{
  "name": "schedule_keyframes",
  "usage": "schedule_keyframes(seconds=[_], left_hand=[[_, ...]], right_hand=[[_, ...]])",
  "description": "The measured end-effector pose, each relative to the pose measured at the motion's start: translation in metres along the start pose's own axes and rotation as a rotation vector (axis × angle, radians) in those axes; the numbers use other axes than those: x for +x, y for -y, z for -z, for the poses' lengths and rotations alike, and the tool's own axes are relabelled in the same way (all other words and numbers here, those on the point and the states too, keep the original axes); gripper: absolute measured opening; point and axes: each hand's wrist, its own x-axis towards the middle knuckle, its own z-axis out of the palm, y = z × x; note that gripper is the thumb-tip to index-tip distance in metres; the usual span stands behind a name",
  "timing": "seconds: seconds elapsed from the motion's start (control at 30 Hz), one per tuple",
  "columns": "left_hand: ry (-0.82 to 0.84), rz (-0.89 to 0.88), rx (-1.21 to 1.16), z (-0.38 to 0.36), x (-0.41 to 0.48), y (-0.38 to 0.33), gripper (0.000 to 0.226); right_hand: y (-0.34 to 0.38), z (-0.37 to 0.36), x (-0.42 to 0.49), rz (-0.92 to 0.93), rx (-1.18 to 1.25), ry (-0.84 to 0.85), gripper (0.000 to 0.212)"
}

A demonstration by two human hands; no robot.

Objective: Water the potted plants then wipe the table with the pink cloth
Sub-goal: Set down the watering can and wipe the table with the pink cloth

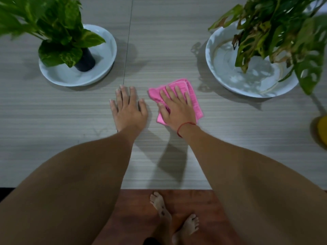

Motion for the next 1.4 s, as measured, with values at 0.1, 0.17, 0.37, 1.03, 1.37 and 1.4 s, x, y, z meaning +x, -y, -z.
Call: schedule_keyframes(seconds=[0.1,0.17,0.37,1.03,1.37,1.4], left_hand=[[-0.009,0.001,-0.005,-0.001,0.001,0.003,0.060],[-0.015,-0.003,-0.003,-0.002,0.002,0.004,0.060],[-0.025,-0.002,0.006,-0.003,0.003,0.006,0.061],[-0.105,0.185,-0.065,0.047,-0.003,0.155,0.057],[-0.092,0.183,-0.085,0.048,-0.004,0.156,0.056],[-0.112,0.179,-0.084,0.047,-0.002,0.157,0.056]], right_hand=[[-0.019,0.004,0.004,-0.035,-0.012,-0.030,0.053],[-0.020,0.006,0.015,-0.097,-0.024,-0.038,0.053],[0.017,0.004,0.066,-0.345,0.010,-0.040,0.054],[0.094,-0.013,0.043,-0.265,-0.040,0.019,0.055],[0.121,-0.027,-0.005,0.131,-0.083,0.091,0.054],[0.118,-0.026,-0.001,0.089,-0.074,0.075,0.054]])
